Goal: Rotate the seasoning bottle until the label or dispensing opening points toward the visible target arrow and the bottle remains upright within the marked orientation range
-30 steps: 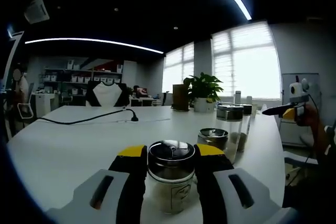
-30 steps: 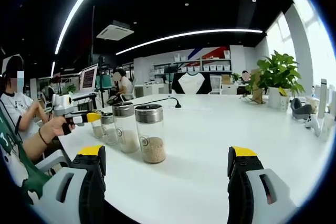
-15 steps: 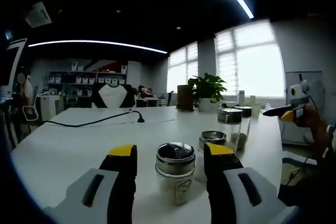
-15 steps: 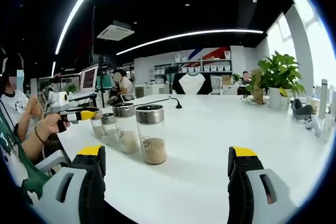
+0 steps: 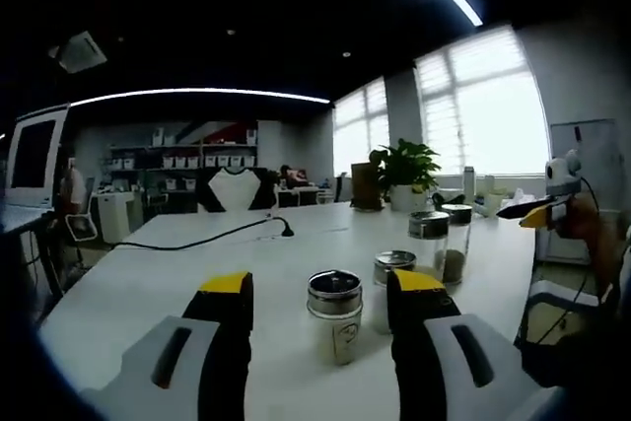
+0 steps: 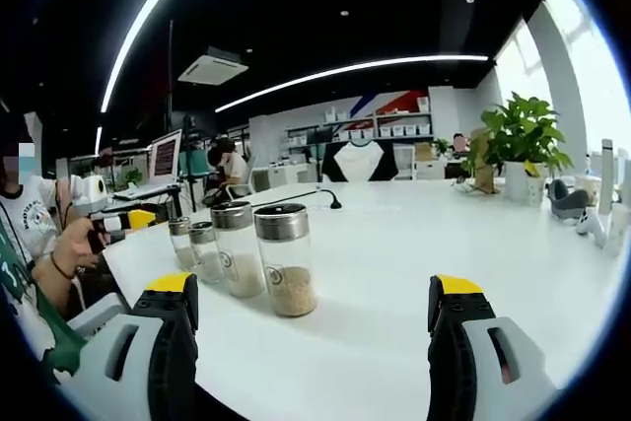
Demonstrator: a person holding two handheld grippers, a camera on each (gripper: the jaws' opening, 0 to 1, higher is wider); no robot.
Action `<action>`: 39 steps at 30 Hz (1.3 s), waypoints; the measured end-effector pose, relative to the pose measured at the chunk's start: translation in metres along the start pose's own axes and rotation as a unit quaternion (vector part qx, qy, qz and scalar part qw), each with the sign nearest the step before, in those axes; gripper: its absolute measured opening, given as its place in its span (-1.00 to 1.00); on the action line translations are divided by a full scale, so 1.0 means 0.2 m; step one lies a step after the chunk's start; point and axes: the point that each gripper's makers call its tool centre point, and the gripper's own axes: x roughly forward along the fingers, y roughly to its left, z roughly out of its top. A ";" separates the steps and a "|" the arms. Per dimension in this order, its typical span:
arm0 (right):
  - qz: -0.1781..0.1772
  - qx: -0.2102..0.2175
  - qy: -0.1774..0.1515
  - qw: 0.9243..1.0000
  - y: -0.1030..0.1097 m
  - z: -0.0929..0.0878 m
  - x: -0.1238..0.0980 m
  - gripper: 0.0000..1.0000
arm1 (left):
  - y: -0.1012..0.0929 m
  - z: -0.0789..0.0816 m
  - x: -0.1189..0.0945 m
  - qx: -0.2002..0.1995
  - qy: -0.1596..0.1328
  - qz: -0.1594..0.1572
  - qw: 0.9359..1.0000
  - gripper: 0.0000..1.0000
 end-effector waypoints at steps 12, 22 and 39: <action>-0.004 0.005 -0.022 1.000 -0.02 -0.03 0.07 0.99 | 0.09 -0.04 -0.09 0.036 -0.006 0.067 0.997 0.16; -0.012 -0.004 -0.018 1.000 -0.01 -0.08 0.12 0.99 | 0.11 -0.15 -0.13 0.019 0.002 0.107 0.994 0.26; -0.046 0.001 -0.031 0.998 -0.01 -0.02 0.04 0.99 | 0.06 -0.09 -0.14 -0.019 0.005 0.144 0.989 0.95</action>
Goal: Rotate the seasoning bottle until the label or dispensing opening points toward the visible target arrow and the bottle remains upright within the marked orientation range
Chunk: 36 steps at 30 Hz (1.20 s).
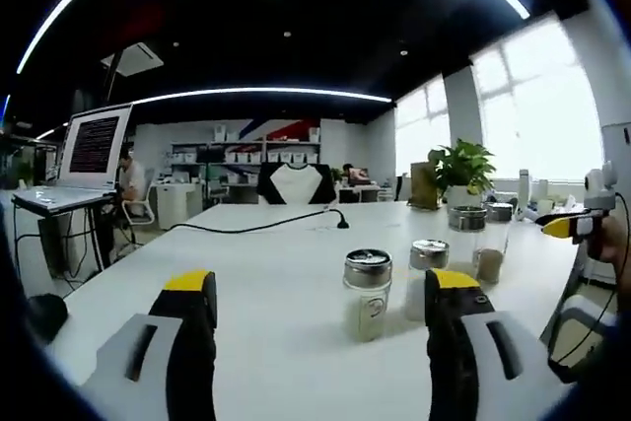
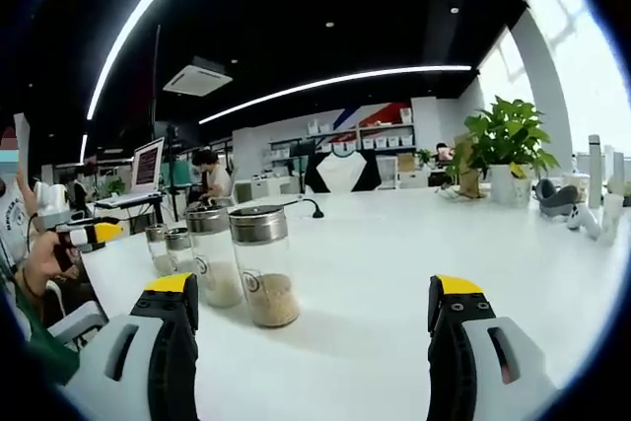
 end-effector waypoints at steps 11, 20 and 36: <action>0.019 -0.019 0.020 0.999 0.09 0.00 0.02 0.99 | -0.05 0.02 -0.02 -0.005 0.008 -0.010 1.000 1.00; 0.020 -0.016 0.011 1.000 0.08 0.02 0.02 0.99 | -0.05 0.05 -0.04 -0.006 -0.002 -0.008 1.000 1.00; 0.021 -0.012 0.009 1.000 0.04 0.02 0.04 0.99 | 0.01 0.07 -0.04 -0.007 -0.008 0.002 1.000 0.99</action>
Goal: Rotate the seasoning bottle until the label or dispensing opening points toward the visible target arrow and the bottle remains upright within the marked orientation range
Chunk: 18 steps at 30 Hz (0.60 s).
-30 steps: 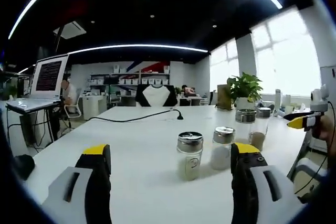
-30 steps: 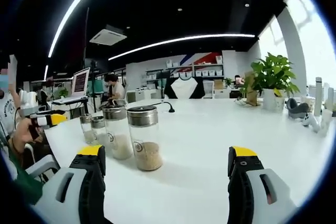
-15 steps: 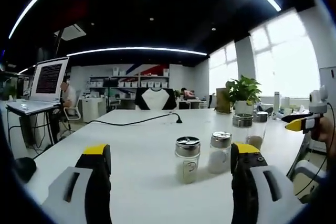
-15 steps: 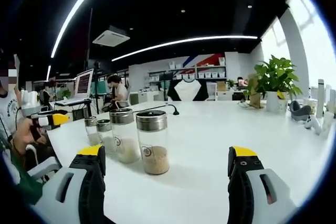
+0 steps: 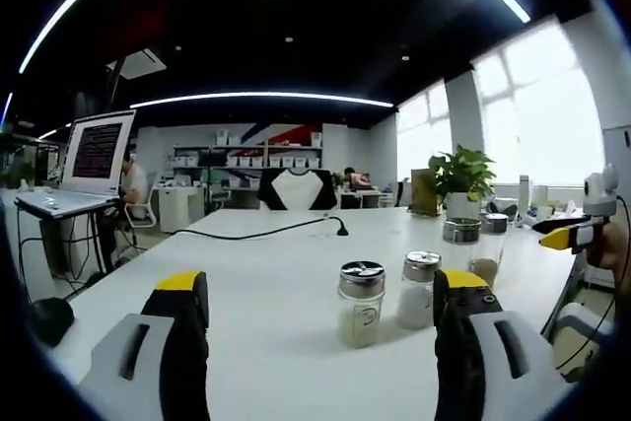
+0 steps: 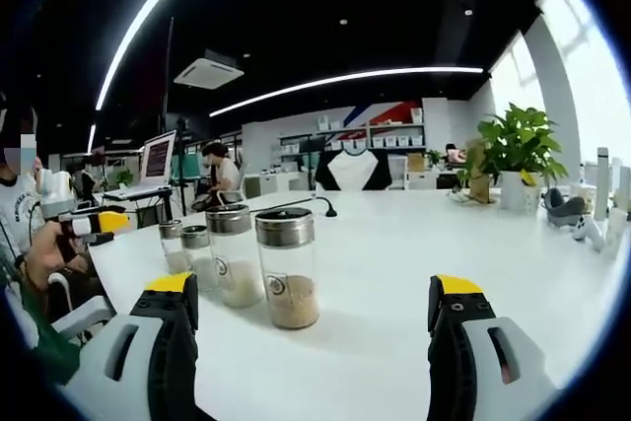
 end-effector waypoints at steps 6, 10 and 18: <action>-0.001 0.000 -0.002 1.000 -0.02 0.00 0.00 0.99 | 0.01 0.00 0.00 0.001 -0.002 0.002 1.000 0.99; -0.002 0.002 -0.002 1.000 -0.02 -0.01 0.00 0.99 | 0.00 -0.01 0.01 0.000 0.000 0.000 1.000 0.99; -0.002 0.002 -0.002 1.000 -0.02 0.00 0.00 0.99 | -0.01 -0.01 0.01 -0.002 -0.001 -0.003 1.000 0.99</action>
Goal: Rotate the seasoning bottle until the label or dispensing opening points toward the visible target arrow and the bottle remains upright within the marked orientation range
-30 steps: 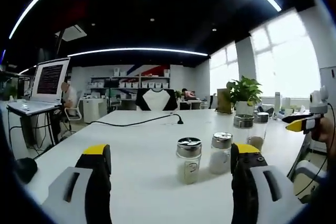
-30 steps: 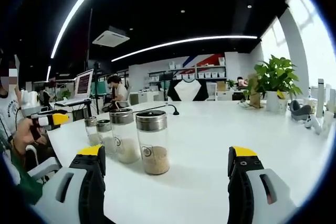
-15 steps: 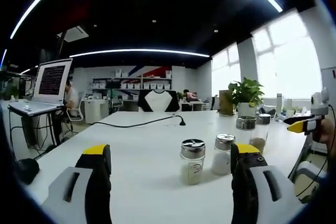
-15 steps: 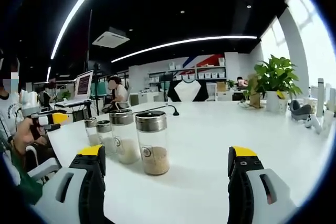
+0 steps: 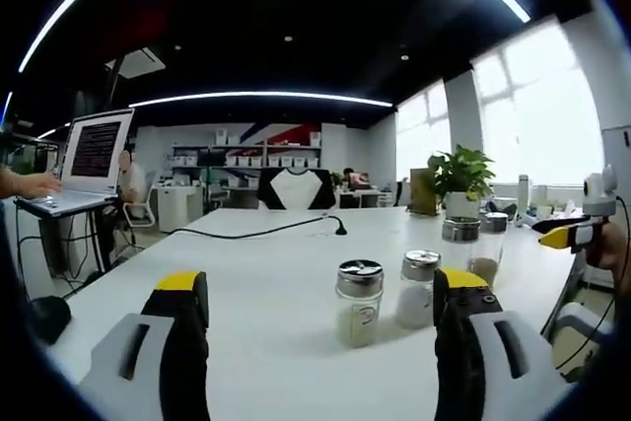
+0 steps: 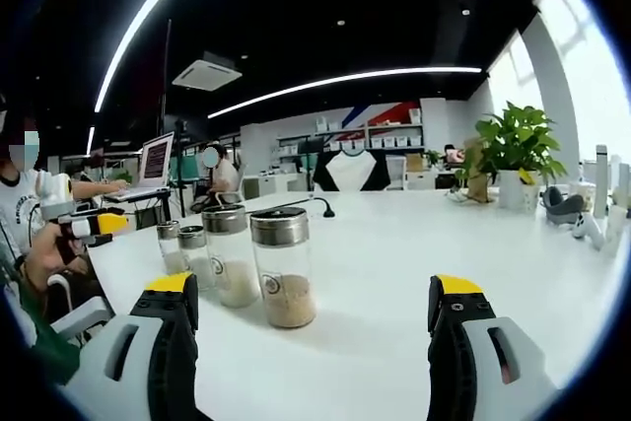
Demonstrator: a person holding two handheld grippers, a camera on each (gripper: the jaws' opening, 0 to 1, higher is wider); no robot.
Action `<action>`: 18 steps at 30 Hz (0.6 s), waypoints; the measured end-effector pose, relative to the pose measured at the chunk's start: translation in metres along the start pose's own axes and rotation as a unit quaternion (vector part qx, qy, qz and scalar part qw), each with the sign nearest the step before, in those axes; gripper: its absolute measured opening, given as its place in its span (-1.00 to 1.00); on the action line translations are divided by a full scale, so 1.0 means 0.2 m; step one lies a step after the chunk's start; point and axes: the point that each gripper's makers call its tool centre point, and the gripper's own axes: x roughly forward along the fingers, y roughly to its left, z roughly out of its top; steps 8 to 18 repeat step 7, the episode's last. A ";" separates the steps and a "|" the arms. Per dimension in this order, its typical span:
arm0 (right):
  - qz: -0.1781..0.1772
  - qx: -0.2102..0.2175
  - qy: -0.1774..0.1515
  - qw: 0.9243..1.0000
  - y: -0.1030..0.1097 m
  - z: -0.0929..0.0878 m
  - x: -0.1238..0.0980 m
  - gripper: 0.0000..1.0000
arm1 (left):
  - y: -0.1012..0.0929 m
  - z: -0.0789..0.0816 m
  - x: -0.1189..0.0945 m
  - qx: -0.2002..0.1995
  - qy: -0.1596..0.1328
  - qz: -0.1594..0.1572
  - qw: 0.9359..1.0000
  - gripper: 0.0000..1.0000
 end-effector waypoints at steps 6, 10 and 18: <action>0.000 0.000 0.000 1.000 0.00 0.00 0.00 0.99 | 0.00 0.01 -0.01 0.001 -0.003 0.001 1.000 0.99; 0.000 0.000 0.001 1.000 0.00 0.00 0.00 0.99 | 0.00 0.01 -0.01 0.001 -0.003 0.001 1.000 0.99; 0.000 0.000 0.001 1.000 0.00 0.00 0.00 0.99 | 0.00 0.01 -0.01 0.001 -0.003 0.001 1.000 0.99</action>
